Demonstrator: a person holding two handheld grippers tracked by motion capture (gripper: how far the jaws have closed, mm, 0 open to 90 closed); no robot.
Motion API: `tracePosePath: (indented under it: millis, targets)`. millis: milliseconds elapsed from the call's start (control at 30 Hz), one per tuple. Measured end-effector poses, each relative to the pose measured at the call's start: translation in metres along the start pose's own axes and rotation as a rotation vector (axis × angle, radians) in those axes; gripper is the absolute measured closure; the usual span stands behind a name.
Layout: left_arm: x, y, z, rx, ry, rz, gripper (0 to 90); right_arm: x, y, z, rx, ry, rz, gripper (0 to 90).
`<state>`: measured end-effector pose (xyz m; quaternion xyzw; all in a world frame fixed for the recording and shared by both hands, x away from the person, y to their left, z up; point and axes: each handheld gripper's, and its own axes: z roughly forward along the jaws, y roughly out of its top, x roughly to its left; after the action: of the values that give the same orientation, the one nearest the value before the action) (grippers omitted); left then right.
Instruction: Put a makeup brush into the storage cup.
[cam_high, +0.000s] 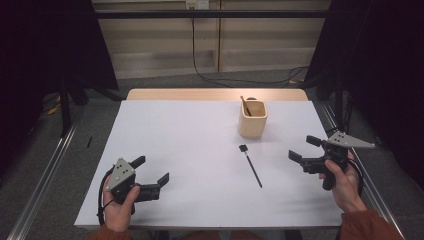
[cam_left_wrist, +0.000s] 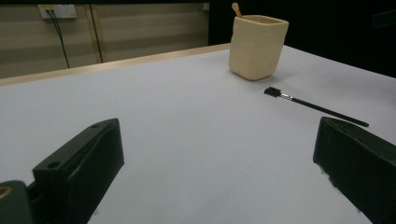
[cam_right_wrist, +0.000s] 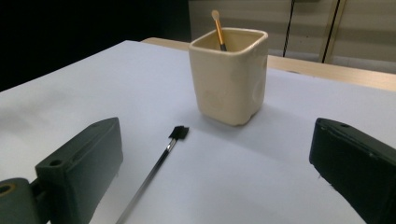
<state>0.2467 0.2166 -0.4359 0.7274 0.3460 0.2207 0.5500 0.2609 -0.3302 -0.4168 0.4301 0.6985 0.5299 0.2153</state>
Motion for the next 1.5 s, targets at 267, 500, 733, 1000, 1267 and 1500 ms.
tracePosePath:
  millis: [267,500,733,1000,1267,1500]
  targets:
    - [0.0,-0.001,-0.004,-0.004,0.015,-0.015,1.8,0.005,-0.018,-0.02,0.021,-0.024,0.013,1.8]
    - [-0.002,-0.003,-0.007,-0.002,0.027,-0.01,1.8,0.009,-0.029,-0.032,0.032,-0.04,0.023,1.5]
    - [-0.001,-0.002,-0.006,-0.008,0.014,-0.008,1.7,0.011,-0.033,-0.034,0.049,-0.044,-0.009,1.2]
    - [0.001,-0.003,-0.005,-0.005,0.0,-0.01,1.7,0.009,-0.032,-0.034,0.017,-0.023,0.006,1.0]
    - [0.002,-0.001,-0.007,-0.019,-0.015,-0.01,1.7,0.011,-0.026,-0.029,-0.015,-0.016,0.002,1.2]
    - [0.0,-0.001,-0.006,-0.01,-0.01,-0.007,1.7,0.013,-0.02,-0.024,-0.033,-0.015,-0.015,1.3]
